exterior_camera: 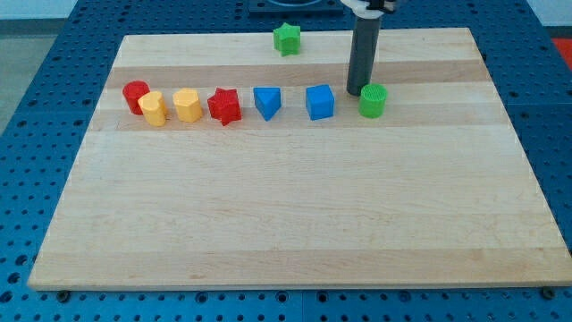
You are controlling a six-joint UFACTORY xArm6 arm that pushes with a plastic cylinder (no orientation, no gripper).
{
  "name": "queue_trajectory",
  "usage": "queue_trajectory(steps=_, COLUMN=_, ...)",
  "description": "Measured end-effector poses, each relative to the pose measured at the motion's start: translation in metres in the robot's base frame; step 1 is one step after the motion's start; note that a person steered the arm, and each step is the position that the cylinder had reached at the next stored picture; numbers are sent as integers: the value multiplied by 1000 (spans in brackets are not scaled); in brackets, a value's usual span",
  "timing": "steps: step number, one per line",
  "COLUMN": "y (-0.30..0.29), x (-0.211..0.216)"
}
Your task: Slide the green star closer to green circle
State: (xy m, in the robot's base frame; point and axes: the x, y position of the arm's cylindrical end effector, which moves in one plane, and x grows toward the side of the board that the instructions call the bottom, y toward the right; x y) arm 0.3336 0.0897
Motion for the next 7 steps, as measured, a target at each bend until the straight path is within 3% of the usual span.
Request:
queue_trajectory(steps=1, y=-7, x=-19)
queue_trajectory(steps=4, y=-179, x=-89)
queue_trajectory(steps=5, y=-196, x=-139)
queue_trajectory(steps=7, y=-177, x=-141)
